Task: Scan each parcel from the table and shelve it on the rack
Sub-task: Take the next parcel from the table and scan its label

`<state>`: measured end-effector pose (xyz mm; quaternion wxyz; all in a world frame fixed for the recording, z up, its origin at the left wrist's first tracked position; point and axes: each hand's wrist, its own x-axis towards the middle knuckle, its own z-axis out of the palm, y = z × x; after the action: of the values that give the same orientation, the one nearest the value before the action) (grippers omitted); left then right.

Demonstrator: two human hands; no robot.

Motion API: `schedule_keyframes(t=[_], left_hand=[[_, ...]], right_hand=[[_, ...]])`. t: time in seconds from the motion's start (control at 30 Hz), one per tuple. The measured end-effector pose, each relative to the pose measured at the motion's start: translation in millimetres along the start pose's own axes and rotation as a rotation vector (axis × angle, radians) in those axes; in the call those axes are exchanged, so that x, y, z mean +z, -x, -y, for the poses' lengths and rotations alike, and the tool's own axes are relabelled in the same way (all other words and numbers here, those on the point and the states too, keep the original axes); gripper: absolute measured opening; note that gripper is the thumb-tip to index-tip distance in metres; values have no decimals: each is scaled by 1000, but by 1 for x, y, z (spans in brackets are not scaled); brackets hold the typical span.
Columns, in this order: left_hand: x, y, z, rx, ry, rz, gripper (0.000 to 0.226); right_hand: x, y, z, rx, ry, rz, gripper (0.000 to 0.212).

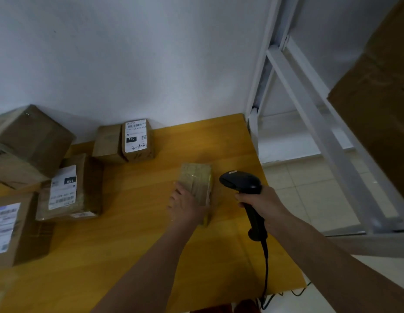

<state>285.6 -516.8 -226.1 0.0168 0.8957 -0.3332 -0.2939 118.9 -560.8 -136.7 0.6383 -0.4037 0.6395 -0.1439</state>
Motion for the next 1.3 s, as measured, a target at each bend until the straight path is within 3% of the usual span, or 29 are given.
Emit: schedule_keyframes(t=[0.1, 0.17, 0.27, 0.5, 0.63, 0.77, 0.87, 1.1, 1.2, 1.3], left_hand=[[-2, -13, 10, -42, 129, 6, 120], [-13, -22, 24, -79, 472, 117, 107], [-36, -17, 39, -117, 1003, 413, 94], [-68, 3, 39, -6, 1404, 525, 96], [-89, 12, 33, 94, 1462, 556, 105], [-104, 20, 27, 113, 1524, 490, 98], [-114, 25, 21, 122, 1580, 438, 101], [-140, 30, 10, 278, 1659, 324, 80], [-147, 29, 6, 320, 1654, 309, 86], [-153, 31, 3, 333, 1663, 295, 89]], right_hand=[[-6, 4, -1, -10, 16, -21, 11], [-8, 7, -1, -12, 21, -33, 11], [-9, 13, 2, -24, 14, -37, 12], [-1, 36, 24, -173, 123, -20, 8], [-3, 51, 33, -294, 214, 16, 11], [-1, 65, 35, -370, 241, 47, 22], [-2, 73, 34, -429, 236, 40, 20], [-13, 81, 34, -553, 311, -21, 15], [-15, 83, 34, -588, 343, -45, 21], [-17, 85, 33, -606, 328, -60, 12]])
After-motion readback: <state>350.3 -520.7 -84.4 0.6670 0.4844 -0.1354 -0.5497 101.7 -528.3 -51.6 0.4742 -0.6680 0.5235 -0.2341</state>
